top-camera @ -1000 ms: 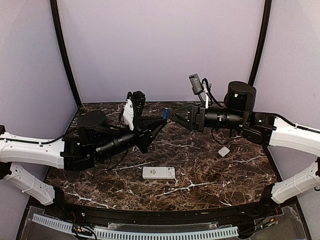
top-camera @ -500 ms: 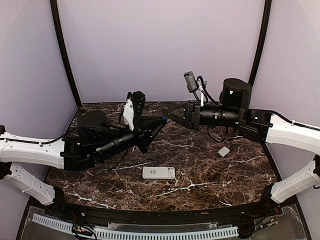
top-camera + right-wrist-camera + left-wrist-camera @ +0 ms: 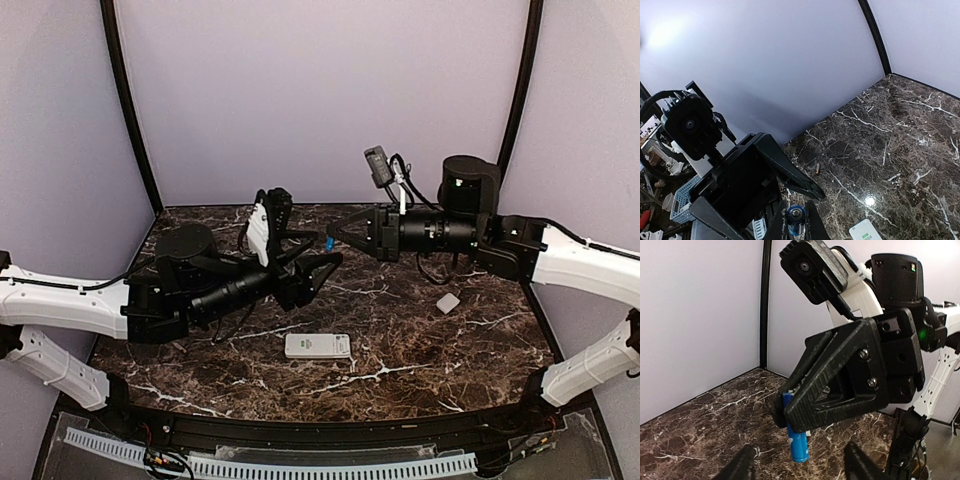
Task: Load the batteries into the remote control
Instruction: Pass from the left arm to the right, then move the remote control without batteries to the center of the board.
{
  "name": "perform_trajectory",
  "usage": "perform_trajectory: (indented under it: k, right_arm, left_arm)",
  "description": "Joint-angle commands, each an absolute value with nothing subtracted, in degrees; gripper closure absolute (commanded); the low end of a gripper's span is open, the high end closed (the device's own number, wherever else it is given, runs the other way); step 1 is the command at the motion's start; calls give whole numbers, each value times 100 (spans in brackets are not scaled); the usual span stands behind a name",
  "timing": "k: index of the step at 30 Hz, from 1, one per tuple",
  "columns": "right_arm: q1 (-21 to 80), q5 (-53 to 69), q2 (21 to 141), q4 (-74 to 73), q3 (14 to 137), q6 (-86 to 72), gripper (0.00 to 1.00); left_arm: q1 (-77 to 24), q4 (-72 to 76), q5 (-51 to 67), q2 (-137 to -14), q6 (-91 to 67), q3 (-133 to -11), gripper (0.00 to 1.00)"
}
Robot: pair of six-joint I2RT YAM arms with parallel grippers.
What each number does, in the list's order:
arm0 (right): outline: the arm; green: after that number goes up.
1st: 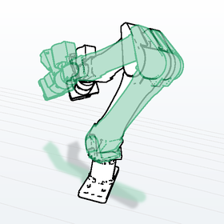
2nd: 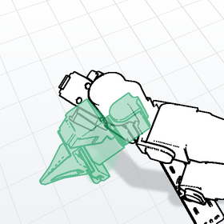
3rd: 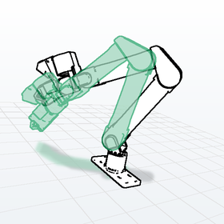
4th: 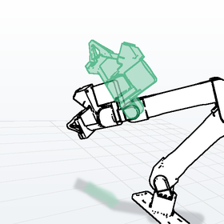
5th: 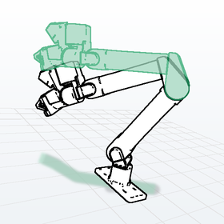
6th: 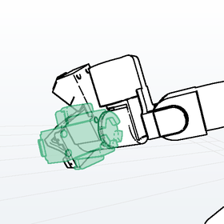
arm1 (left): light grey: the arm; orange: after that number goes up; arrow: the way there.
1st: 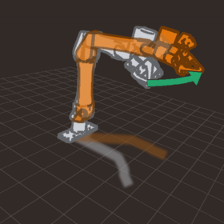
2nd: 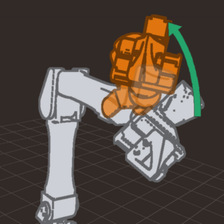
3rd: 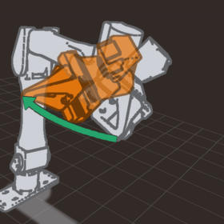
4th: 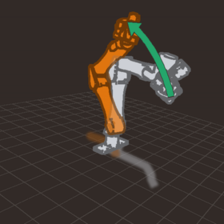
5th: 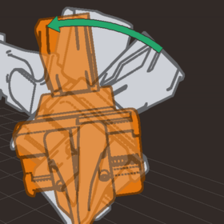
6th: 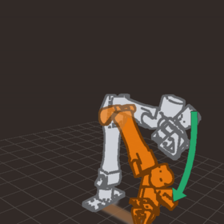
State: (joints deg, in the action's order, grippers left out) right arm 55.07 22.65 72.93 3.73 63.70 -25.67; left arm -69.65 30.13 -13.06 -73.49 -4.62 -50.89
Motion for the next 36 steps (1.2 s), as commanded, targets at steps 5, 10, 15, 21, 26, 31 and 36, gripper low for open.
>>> perform_trajectory:
  k: [5, 10, 15, 21, 26, 31, 36]
  right_arm:
    - [5071, 2203, 7191, -971, 6713, -2793, 100]
    - [4762, 2299, 7290, -1594, 6654, -3075, 100]
    - [4744, 1491, 7435, -2466, 6614, -3192, 100]
    - [4745, 1033, 7461, -2953, 6075, -3561, 100]
    - [4746, 1198, 7416, -2827, 5380, -3960, 100]
    - [4889, 1260, 7338, -2763, 4972, -4213, 100]
    - [5047, 1309, 7371, -2680, 4812, -4155, 100]
  left_arm:
    - [-6971, 2166, -1778, -6673, -62, -4566, 14]
    - [-6843, 750, -2099, -6452, -159, -4625, 8]
    - [-6494, -613, -1885, -6684, -419, -4875, 5]
    - [-6309, -1288, -1093, -7182, -136, -5038, 1]
    - [-6136, -1285, -415, -7596, 194, -5039, 1]
    - [-6135, -642, -170, -7992, 735, -4735, 1]
    - [-6135, -449, 274, -8235, 1182, -4617, 1]
